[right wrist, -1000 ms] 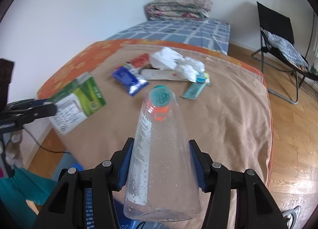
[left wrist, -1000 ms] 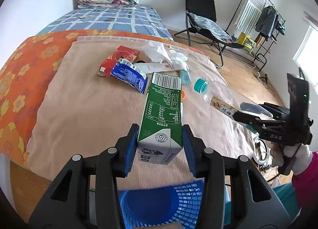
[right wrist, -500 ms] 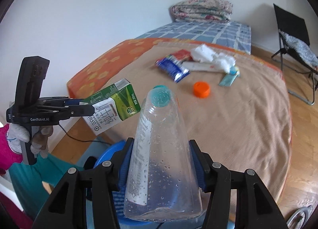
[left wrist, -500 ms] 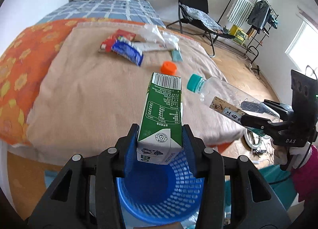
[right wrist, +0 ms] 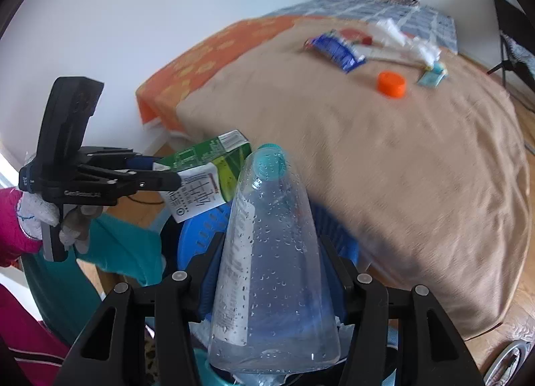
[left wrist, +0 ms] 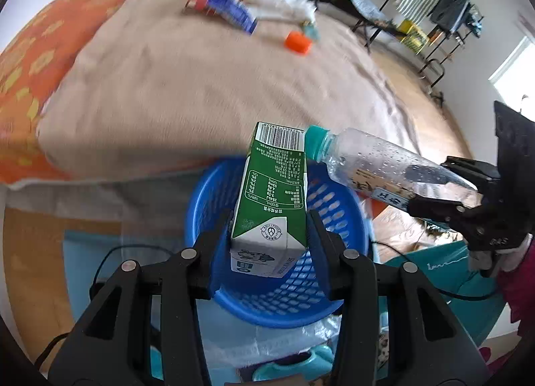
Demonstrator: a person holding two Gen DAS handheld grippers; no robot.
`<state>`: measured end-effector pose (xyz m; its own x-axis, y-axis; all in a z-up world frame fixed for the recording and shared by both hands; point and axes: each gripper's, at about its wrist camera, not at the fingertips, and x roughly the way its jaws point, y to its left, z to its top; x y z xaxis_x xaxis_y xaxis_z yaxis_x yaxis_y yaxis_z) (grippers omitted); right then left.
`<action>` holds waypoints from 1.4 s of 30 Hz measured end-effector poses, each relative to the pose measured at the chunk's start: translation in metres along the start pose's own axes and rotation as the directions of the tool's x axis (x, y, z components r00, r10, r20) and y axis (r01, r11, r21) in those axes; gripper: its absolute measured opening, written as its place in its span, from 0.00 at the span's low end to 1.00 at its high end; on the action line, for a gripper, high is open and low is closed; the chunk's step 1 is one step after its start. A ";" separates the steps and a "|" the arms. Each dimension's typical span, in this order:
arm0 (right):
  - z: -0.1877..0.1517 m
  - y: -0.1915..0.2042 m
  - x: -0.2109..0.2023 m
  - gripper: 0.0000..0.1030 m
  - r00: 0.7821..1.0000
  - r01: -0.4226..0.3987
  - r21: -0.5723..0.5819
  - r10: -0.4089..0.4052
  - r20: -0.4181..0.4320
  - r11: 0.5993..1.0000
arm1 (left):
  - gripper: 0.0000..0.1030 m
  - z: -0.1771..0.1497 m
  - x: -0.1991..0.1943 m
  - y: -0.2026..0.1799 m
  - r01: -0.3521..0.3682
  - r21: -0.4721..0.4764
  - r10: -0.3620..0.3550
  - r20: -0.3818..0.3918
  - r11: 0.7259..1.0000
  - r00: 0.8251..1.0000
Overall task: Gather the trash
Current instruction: 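Carry the carton and bottle with both grippers over the blue basket, then open both grippers to drop the carton and bottle into the basket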
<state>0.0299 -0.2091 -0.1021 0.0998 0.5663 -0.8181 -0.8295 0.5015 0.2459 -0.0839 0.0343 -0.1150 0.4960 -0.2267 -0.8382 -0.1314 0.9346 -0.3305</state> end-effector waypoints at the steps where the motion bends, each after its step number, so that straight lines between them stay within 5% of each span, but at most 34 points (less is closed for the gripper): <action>1: -0.002 0.001 0.005 0.54 1.000 0.000 0.000 0.000 -0.016 1.000 | 0.43 -0.002 0.004 0.001 -0.009 -0.005 0.009 -0.014 1.000 1.000; 12: -0.020 0.000 0.044 0.54 0.988 0.034 0.024 -0.030 -0.149 0.999 | 0.43 -0.034 0.045 0.005 -0.061 -0.019 0.057 -0.172 0.998 0.984; 31: -0.024 -0.018 0.063 0.56 0.975 0.087 0.091 -0.066 -0.210 0.992 | 0.44 -0.028 0.055 0.013 -0.082 -0.064 0.068 -0.199 0.995 0.978; 36: -0.019 -0.017 0.059 0.72 0.979 0.099 0.091 -0.081 -0.185 0.991 | 0.52 -0.025 0.054 0.012 -0.085 -0.069 0.071 -0.187 0.994 0.980; 42: -0.015 -0.014 0.056 0.72 0.983 0.099 0.094 -0.083 -0.166 0.991 | 0.52 -0.024 0.052 0.009 -0.088 -0.058 0.077 -0.175 0.994 0.982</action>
<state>0.0388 -0.1947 -0.1594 0.0756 0.4064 -0.9106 -0.7599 0.6147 0.2113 -0.0792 0.0242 -0.1720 0.3270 -0.1986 -0.9239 -0.2244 0.9334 -0.2800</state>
